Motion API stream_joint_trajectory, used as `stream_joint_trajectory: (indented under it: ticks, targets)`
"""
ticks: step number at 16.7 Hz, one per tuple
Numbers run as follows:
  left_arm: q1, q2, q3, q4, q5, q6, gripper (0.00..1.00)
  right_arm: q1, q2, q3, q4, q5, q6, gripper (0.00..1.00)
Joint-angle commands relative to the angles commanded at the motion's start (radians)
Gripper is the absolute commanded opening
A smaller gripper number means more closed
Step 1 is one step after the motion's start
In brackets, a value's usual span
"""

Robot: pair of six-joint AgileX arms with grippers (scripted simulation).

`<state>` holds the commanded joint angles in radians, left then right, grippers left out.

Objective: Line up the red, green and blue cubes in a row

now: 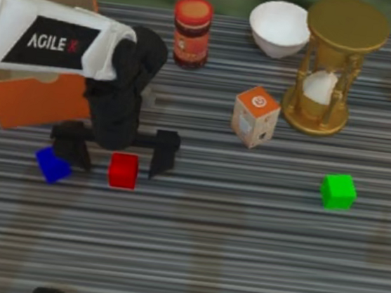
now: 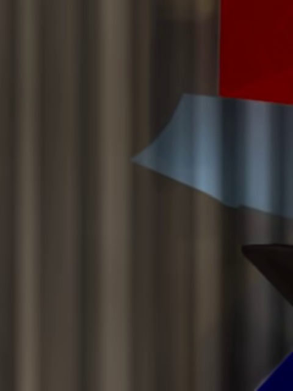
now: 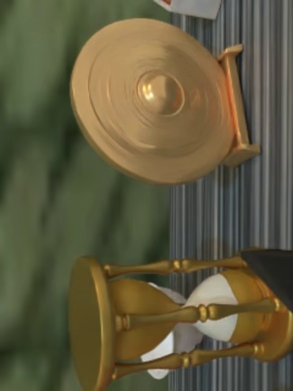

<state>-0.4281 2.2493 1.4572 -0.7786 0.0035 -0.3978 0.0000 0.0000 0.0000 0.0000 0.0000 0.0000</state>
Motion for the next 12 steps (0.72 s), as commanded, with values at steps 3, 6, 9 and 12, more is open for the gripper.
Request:
stream_joint_trajectory:
  ticks: [3,6,9,12]
  targets:
    - [0.000,0.000,0.000,0.000,0.000,0.000,0.62,0.000,0.000,0.000,0.000,0.000,0.000,1.00]
    - [0.000,0.000,0.000,0.000,0.000,0.000,0.40,0.000,0.000,0.000,0.000,0.000,0.000,1.00]
    - [0.000,0.000,0.000,0.000,0.000,0.000,0.17,0.000,0.000,0.000,0.000,0.000,0.000,1.00]
    - [0.000,0.000,0.000,0.000,0.000,0.000,0.00,0.000,0.000,0.000,0.000,0.000,0.000,1.00]
